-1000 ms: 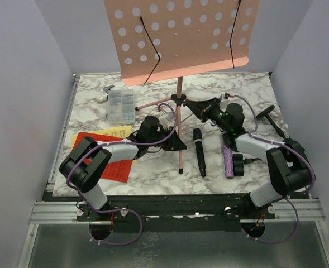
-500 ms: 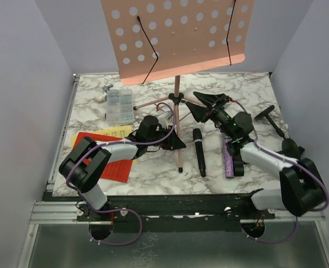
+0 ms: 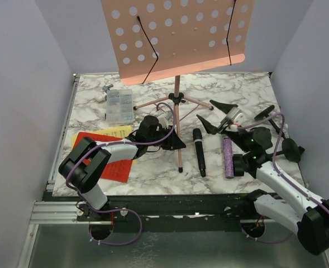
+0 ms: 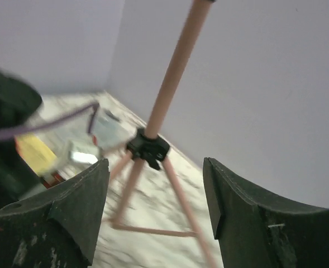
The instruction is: Set up the instrument practice props
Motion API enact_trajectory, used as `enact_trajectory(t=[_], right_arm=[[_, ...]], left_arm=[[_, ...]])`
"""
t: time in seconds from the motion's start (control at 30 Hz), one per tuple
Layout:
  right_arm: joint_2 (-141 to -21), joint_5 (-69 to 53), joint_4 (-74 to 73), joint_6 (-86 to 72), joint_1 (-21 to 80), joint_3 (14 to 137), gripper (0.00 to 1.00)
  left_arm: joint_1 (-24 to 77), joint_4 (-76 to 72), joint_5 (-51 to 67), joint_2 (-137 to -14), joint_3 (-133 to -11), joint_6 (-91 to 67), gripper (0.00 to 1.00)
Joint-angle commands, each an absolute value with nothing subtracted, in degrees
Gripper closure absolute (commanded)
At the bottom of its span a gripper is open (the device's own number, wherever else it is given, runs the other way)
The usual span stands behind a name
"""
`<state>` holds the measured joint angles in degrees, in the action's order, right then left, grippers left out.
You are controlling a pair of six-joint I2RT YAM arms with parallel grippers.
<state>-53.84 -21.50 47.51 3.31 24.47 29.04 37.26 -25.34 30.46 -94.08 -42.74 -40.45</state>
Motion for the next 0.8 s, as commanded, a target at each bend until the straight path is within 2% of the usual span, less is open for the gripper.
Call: enact_trajectory(t=[0.0,0.1,0.3,0.6,0.77], right_arm=[[-58.6,-32.6,33.8,62.8,24.6,31.2,0.28],[-63.4,-35.5,33.9,75.2,24.6,32.8,0.27],[-71.6,-41.6,31.2,79.1,24.6,39.7,0.27],[-80.0,-44.1,35.5,73.7,24.5,43.0,0.32],[-84.0,-42.1,42.9,64.9,24.6,44.2,0.42]], left_arm=[[37.5,-15.4,28.9,-95.3,-41.2,-41.6,1.00],[37.5,-15.4,28.5,-95.1,-41.2,-41.4,1.00],[37.5,-15.4,28.3,-94.7,-40.9,-41.3,1.00],[37.5,-15.4,28.4,-94.6,-41.0,-41.3,1.00],[37.5,-15.4,28.5,-94.8,-41.0,-41.4,1.00]])
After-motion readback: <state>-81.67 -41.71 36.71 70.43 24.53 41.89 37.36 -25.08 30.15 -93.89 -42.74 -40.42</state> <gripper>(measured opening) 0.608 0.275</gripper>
